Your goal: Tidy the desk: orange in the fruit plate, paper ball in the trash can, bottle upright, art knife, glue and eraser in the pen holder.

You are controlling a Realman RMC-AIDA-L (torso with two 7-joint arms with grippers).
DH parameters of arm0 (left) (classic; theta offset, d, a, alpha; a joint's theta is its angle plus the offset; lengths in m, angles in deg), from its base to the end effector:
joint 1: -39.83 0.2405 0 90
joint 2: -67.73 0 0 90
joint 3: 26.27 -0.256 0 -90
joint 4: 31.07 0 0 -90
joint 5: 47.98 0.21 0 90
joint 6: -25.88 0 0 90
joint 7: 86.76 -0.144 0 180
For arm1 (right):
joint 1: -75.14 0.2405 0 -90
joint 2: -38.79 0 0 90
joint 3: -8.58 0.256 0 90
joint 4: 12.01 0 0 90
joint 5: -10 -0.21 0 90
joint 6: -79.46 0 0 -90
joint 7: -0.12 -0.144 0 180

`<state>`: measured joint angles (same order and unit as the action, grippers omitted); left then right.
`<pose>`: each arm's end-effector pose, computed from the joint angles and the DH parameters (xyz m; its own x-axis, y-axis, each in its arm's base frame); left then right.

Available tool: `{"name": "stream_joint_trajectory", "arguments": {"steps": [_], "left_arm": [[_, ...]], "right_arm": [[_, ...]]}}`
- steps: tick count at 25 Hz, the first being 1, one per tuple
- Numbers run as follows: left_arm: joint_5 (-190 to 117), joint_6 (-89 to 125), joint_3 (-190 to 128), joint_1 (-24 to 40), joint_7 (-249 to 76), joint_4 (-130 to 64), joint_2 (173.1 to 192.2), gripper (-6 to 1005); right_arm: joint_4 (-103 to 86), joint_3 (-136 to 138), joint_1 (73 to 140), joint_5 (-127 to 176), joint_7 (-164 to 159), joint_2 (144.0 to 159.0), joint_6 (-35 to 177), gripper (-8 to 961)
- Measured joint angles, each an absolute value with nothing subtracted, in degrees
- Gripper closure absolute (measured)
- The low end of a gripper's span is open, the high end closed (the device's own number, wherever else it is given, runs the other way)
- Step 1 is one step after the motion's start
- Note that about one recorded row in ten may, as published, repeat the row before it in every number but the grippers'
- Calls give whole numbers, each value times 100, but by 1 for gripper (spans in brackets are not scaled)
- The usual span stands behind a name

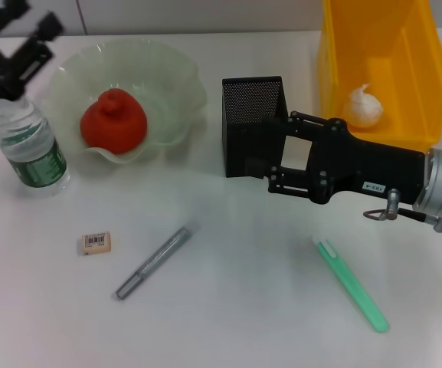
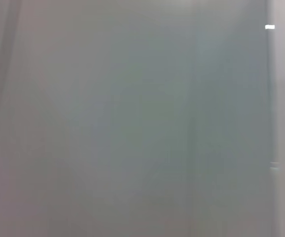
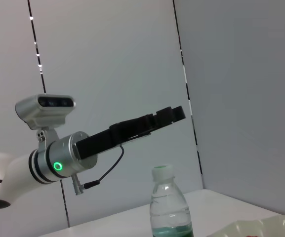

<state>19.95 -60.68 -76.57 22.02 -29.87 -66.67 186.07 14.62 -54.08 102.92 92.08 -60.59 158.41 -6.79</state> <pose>-0.2739 0.3157 0.0555 0.5845 -0.1169 0.8030 0.5159 -0.7103 -0.4789 0.2304 0.3118 -0.0422 0.7005 -0.1446 -0.6989 -0.3347 -0.9315 -0.1427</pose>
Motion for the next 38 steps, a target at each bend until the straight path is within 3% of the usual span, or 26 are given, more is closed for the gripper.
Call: {"name": "stream_joint_trajectory", "arguments": {"steps": [14,20,24,38], "left_arm": [[3019,-6473,-8709,1878,-1627,-7325,18587,437],[3587,-7045,-8656,1868,-987,-7328,18358,437],[3962,-7262,-8648,1889,-876,-7322,18316,437],[4702,-7219,-8511,2020,-1240,-7124,18471,436]], "right_arm": [[1516,-5399,10068,9271,-5993,15804,-1130,221],[2044,-5364,9597,9784,-5923,15788,-1389,221],[2228,-5327,9478,9990,-6067,15763,-1541,221],[4125,-4272,9481,11280,-8562,15607,-2385,221]]}}
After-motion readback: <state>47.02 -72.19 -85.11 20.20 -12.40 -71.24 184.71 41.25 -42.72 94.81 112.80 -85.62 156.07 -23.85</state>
